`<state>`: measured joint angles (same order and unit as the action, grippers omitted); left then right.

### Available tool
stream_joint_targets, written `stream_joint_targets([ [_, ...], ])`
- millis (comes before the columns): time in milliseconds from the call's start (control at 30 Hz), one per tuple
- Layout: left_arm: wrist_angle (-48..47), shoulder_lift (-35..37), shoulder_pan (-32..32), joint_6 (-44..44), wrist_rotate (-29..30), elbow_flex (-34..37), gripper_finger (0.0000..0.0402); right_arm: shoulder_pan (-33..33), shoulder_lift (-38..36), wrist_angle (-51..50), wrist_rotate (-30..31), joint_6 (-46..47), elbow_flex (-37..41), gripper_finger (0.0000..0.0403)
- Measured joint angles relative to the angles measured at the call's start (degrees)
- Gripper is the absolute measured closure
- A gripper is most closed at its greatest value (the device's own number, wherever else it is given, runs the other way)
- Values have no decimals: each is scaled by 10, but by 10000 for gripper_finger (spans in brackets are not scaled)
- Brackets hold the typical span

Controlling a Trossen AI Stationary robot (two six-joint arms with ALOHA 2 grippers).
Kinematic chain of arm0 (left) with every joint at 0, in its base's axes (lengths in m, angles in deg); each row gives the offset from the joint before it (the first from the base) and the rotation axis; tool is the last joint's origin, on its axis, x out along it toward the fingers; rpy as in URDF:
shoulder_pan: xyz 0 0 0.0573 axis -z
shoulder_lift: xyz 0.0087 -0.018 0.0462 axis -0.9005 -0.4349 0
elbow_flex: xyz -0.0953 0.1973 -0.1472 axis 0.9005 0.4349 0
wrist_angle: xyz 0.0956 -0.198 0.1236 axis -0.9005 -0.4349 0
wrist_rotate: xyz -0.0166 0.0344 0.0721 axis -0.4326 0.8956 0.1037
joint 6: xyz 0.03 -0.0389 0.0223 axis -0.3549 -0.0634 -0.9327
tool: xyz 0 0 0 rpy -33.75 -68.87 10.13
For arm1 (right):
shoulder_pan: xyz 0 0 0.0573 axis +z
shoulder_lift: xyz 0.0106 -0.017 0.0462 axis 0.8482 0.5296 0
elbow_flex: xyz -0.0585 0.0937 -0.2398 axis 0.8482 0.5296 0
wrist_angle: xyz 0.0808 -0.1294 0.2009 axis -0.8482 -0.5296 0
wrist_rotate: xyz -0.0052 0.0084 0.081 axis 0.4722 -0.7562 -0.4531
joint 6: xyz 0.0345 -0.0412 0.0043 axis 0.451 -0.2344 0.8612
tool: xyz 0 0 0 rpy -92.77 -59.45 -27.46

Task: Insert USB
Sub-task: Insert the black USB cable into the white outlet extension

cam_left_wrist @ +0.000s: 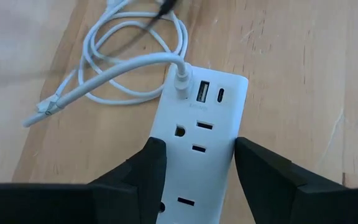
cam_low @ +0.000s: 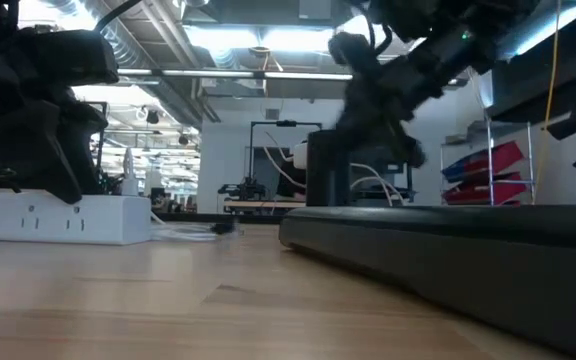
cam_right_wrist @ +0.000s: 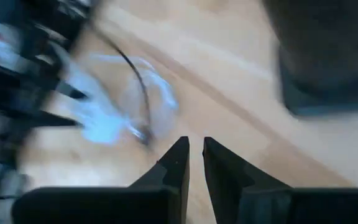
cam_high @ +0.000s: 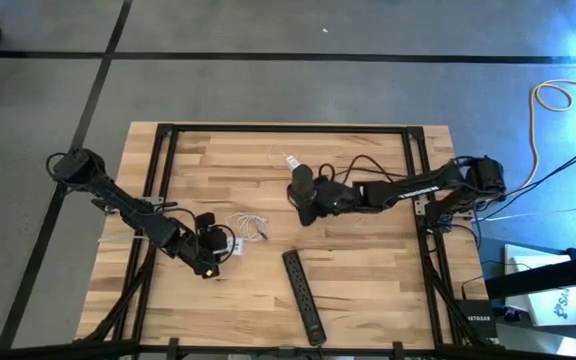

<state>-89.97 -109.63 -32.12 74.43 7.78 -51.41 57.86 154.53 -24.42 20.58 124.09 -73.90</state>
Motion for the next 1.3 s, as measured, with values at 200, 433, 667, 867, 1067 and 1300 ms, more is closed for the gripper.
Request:
stream_joint_targets([
  [200,0,0,-1,-8,2,0,231,2,6,6,18,-24,-30,381],
  [433,8,3,0,-76,14,0,231,30,78,5,18,-134,-154,381],
  [667,12,6,15,-105,27,-8,206,44,178,-76,13,-195,-293,354],
  [867,5,12,26,-142,28,-31,134,52,189,-78,18,-211,-317,317],
  [1067,-40,37,23,-175,-38,-85,99,66,189,-87,43,-215,-316,304],
  [1300,-232,36,-20,-125,-55,-133,98,78,189,-88,54,-215,-316,304],
])
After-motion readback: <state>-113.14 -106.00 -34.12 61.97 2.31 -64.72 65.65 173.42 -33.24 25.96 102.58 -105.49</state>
